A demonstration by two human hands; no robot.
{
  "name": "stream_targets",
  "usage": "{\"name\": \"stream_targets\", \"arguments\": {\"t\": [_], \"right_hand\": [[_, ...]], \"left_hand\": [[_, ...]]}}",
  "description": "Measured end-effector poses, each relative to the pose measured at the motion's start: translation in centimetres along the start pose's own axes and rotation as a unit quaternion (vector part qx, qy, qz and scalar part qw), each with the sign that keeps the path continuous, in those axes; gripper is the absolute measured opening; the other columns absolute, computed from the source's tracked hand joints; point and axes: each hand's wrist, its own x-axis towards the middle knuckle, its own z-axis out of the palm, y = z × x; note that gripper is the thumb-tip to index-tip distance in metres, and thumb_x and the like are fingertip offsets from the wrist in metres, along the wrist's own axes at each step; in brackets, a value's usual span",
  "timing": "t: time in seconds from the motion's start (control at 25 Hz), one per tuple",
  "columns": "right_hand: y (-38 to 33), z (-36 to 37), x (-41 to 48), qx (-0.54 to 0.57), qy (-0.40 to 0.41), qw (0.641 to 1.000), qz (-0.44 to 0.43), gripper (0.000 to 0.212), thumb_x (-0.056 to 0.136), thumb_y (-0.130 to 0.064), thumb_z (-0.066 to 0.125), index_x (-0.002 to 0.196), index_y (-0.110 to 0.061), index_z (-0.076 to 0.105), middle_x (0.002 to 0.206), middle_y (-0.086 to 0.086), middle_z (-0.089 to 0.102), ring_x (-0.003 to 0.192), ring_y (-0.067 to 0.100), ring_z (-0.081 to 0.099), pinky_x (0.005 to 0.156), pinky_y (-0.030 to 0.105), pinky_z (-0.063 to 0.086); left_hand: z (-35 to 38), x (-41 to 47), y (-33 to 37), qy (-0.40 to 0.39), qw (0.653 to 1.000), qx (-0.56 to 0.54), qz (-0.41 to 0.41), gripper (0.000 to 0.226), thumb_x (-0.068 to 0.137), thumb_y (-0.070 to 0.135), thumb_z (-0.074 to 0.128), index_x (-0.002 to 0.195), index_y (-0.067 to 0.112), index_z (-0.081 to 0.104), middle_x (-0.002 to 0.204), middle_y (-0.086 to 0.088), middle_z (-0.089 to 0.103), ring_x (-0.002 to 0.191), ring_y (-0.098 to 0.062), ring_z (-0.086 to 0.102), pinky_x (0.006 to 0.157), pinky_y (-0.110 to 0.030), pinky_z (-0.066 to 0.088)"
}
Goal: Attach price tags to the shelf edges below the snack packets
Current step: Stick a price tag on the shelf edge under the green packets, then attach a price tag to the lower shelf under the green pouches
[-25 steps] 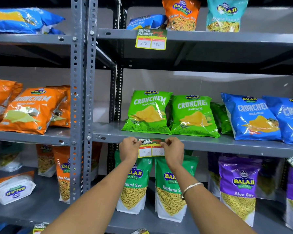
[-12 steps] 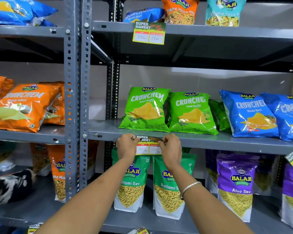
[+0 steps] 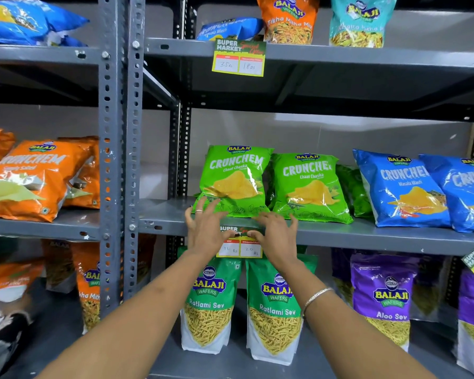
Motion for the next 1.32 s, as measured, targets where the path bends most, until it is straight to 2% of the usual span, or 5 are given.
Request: {"name": "stream_targets", "arguments": {"t": [0.4, 0.76, 0.96, 1.12, 1.32], "right_hand": [[-0.1, -0.5, 0.6, -0.004, -0.071, 0.997, 0.013, 0.040, 0.087, -0.046, 0.059, 0.120, -0.023, 0.059, 0.112, 0.008, 0.072, 0.109, 0.026, 0.062, 0.114, 0.042, 0.026], [-0.6, -1.3, 0.0, -0.019, -0.104, 0.994, -0.004, 0.038, 0.091, -0.040, 0.056, 0.123, -0.020, 0.057, 0.114, 0.018, 0.069, 0.105, 0.035, 0.062, 0.086, 0.040, 0.050], [-0.8, 2.8, -5.7, 0.019, 0.123, 0.989, -0.075, 0.044, 0.088, -0.023, 0.061, 0.127, -0.011, 0.047, 0.133, 0.017, 0.051, 0.122, 0.032, 0.044, 0.101, 0.041, 0.036], [0.1, 11.8, -16.0, 0.030, -0.148, 0.987, -0.055, 0.034, 0.083, -0.007, 0.064, 0.115, -0.009, 0.055, 0.111, 0.014, 0.058, 0.104, 0.033, 0.054, 0.085, 0.042, 0.045], [2.2, 20.4, -21.4, 0.037, -0.378, 0.924, 0.050, 0.030, 0.087, 0.001, 0.051, 0.116, -0.007, 0.054, 0.120, 0.015, 0.053, 0.112, 0.031, 0.053, 0.086, 0.040, 0.052]], "left_hand": [[0.5, 0.4, -0.1, -0.026, 0.999, 0.004, -0.029, 0.043, 0.069, 0.055, 0.068, 0.107, 0.034, 0.068, 0.155, 0.008, 0.026, 0.146, -0.023, -0.009, 0.112, -0.060, -0.012], [0.2, -0.6, -0.3, -0.073, 0.995, -0.054, -0.028, 0.050, 0.081, 0.051, 0.060, 0.122, 0.023, 0.059, 0.128, -0.003, 0.064, 0.124, -0.022, 0.052, 0.116, -0.050, 0.017], [1.5, -5.0, -1.4, 0.096, 0.990, -0.108, 0.000, 0.056, 0.082, 0.048, 0.057, 0.129, 0.019, 0.050, 0.137, -0.004, 0.054, 0.132, -0.022, 0.040, 0.113, -0.045, 0.022], [9.8, -19.0, -4.7, 0.070, 0.931, -0.296, -0.203, 0.026, 0.085, 0.020, 0.061, 0.104, 0.004, 0.053, 0.104, -0.018, 0.056, 0.102, -0.031, 0.050, 0.090, -0.042, 0.037], [18.2, -27.2, -7.9, -0.267, 0.630, -0.463, -0.564, 0.014, 0.087, -0.002, 0.057, 0.099, 0.002, 0.055, 0.098, -0.017, 0.053, 0.077, -0.024, 0.053, 0.066, -0.032, 0.040]]}}
